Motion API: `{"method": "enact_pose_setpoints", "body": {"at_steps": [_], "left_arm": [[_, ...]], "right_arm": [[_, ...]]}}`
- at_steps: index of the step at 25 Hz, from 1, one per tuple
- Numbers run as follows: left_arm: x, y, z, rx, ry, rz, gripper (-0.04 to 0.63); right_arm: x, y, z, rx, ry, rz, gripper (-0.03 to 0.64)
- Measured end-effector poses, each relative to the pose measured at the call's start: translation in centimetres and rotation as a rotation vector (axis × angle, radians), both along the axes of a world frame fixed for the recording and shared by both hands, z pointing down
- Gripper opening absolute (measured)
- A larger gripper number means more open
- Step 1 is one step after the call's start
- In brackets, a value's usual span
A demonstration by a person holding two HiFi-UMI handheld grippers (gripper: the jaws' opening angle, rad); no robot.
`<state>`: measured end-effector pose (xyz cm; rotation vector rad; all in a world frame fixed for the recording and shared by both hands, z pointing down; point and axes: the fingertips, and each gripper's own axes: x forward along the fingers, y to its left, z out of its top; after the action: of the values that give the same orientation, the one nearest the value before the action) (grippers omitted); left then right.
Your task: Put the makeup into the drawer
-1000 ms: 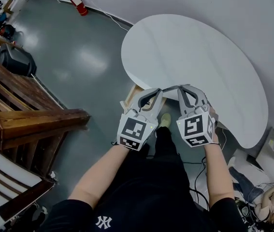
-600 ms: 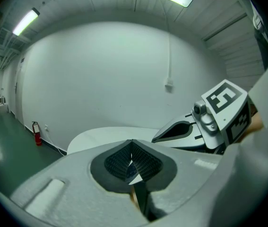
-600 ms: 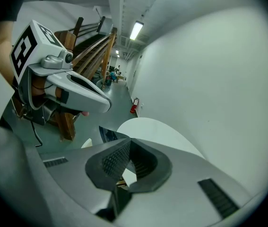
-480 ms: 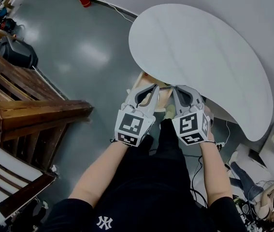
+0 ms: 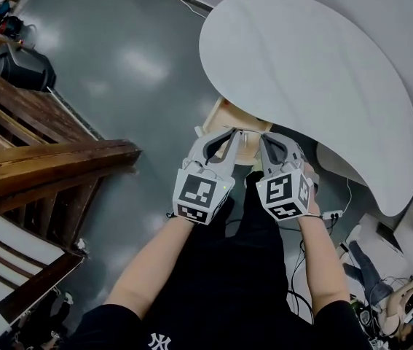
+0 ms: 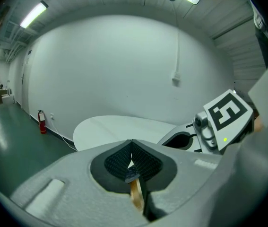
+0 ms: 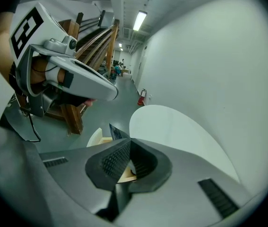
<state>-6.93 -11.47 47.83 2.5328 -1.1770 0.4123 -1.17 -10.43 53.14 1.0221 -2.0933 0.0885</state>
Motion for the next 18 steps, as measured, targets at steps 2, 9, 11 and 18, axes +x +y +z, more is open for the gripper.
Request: {"method": "enact_pose_setpoints", "body": {"at_steps": [2, 9, 11, 18], "left_arm": [[-0.4, -0.1, 1.2, -0.016, 0.000, -0.007, 0.011], [-0.8, -1.2, 5.2, -0.059, -0.009, -0.009, 0.011], [-0.9, -1.8, 6.1, -0.068, -0.009, -0.014, 0.011], [-1.0, -3.6, 8.4, -0.074, -0.013, -0.020, 0.011]], "right_arm": [[-0.3, -0.2, 1.5, -0.018, 0.003, 0.002, 0.014], [-0.6, -2.0, 6.6, -0.063, 0.020, 0.014, 0.014], [-0.5, -2.5, 8.0, -0.074, 0.028, 0.013, 0.014], [-0.5, -3.5, 12.3, -0.102, 0.054, 0.011, 0.014]]}}
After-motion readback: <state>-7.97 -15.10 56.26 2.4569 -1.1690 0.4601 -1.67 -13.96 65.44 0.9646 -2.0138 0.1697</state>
